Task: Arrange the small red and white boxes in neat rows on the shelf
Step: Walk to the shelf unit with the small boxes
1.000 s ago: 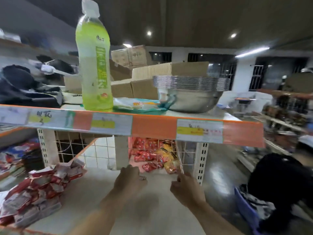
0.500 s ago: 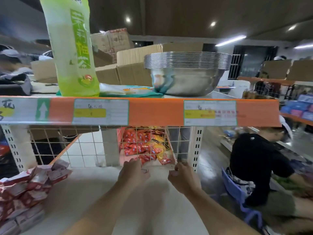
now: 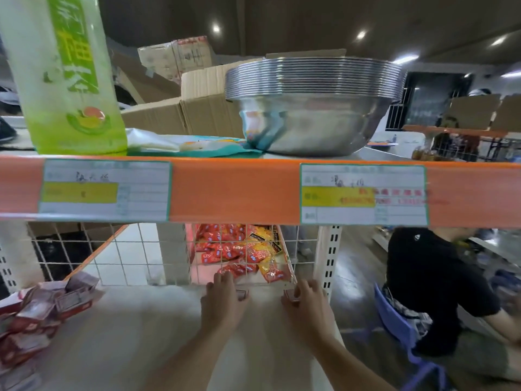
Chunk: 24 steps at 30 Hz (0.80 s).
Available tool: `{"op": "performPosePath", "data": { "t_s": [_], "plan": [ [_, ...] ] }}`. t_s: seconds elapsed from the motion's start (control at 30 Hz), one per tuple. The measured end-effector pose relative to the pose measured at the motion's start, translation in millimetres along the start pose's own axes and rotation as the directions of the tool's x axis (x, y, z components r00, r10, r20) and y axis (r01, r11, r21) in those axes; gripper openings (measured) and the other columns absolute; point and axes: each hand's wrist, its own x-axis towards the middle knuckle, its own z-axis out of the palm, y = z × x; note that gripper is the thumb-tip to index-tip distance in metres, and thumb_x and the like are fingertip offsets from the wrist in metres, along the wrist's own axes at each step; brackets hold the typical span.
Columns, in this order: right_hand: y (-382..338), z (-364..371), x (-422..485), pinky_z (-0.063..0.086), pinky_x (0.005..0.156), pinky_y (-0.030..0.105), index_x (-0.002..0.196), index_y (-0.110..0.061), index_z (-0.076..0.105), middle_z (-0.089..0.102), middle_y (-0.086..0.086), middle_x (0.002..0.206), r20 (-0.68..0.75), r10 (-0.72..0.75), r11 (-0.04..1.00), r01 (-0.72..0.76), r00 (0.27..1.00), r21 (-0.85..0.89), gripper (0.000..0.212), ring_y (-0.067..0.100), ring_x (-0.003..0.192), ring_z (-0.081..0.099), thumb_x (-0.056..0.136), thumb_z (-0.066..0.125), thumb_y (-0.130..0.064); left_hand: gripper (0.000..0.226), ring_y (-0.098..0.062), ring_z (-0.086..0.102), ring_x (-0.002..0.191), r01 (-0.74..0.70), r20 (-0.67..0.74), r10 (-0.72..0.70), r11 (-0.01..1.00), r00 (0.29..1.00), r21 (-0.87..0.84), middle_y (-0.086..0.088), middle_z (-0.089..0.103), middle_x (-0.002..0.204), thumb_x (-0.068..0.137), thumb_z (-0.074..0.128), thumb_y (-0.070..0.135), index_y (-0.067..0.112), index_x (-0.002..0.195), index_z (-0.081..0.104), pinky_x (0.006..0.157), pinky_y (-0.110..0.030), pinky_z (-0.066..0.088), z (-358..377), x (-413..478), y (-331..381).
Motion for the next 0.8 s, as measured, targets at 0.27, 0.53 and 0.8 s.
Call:
{"op": "performPosePath", "data": {
  "t_s": [0.27,0.53,0.8],
  "plan": [
    [9,8,6,0.051,0.075,0.036,0.093,-0.023,0.052,0.046,-0.001,0.111,-0.010,-0.025,1.000,0.025,1.000,0.008,0.028,0.023,0.102,0.050,0.081,0.055,-0.048,0.038,-0.025,0.050,0.105,-0.027,-0.008,0.027,1.000,1.000,0.016,-0.001,0.051,0.108,0.081,0.054,0.055,0.019,0.096,0.054,0.079,-0.038,0.049,15,11,-5],
    [9,13,12,0.050,0.073,0.037,0.092,-0.020,0.054,0.049,0.000,0.109,-0.067,-0.021,0.998,0.024,0.998,0.050,0.019,0.023,0.100,0.048,0.086,0.056,-0.038,0.044,-0.022,0.051,0.105,-0.045,-0.031,0.048,0.996,0.998,0.073,0.001,0.054,0.108,0.082,0.055,0.060,0.022,0.103,0.060,0.077,-0.037,0.049,12,18,-20],
    [10,20,21,0.049,0.075,0.037,0.092,-0.018,0.055,0.050,-0.001,0.108,-0.076,0.026,0.998,-0.022,0.997,0.054,0.020,0.022,0.102,0.048,0.085,0.057,-0.037,0.044,-0.024,0.054,0.099,-0.053,-0.094,0.060,0.995,0.994,0.081,0.000,0.057,0.102,0.081,0.058,0.059,0.020,0.101,0.065,0.070,-0.037,0.049,18,25,-28]
  ]
}}
